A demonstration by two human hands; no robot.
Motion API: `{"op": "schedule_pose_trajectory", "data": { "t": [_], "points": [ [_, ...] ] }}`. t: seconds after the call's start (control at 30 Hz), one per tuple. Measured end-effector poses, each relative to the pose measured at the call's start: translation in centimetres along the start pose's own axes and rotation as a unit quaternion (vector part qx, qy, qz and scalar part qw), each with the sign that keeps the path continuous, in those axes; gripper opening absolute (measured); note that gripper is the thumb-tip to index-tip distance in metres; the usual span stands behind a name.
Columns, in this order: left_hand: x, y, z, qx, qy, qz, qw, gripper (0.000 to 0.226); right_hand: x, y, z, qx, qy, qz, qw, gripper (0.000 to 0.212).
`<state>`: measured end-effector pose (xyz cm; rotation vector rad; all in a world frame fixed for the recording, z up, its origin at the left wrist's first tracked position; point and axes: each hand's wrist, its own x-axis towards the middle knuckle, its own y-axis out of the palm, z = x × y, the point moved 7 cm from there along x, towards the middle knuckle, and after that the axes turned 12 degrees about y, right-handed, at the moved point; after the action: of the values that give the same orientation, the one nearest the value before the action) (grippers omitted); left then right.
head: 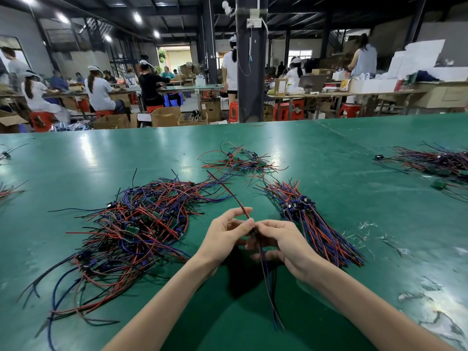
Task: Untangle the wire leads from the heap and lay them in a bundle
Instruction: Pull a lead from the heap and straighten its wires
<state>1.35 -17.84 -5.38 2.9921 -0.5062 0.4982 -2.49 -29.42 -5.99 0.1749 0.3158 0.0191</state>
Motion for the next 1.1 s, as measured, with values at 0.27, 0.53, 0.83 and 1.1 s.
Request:
{"op": "schedule_pose_trajectory", "data": {
  "t": [0.27,0.53,0.83,1.1],
  "points": [
    [0.6,-1.6,0.3,0.0,0.019,-0.081,0.997,0.02,0.2,0.6,-0.7,-0.016,0.037,0.01,0.999,0.007],
    [0.3,-0.1,0.4,-0.032,-0.022,0.007,0.999,0.026,0.2,0.5,-0.6,-0.006,0.017,0.012,1.0,0.008],
    [0.2,-0.2,-0.1,-0.002,0.009,0.006,1.0,0.039,0.1,0.7,-0.9,-0.046,0.037,0.022,0.998,0.015],
    [0.2,-0.2,-0.1,0.017,0.008,0.013,1.0,0.038,-0.1,0.9,-0.8,-0.064,0.018,0.039,0.997,0.01]
  ]
}}
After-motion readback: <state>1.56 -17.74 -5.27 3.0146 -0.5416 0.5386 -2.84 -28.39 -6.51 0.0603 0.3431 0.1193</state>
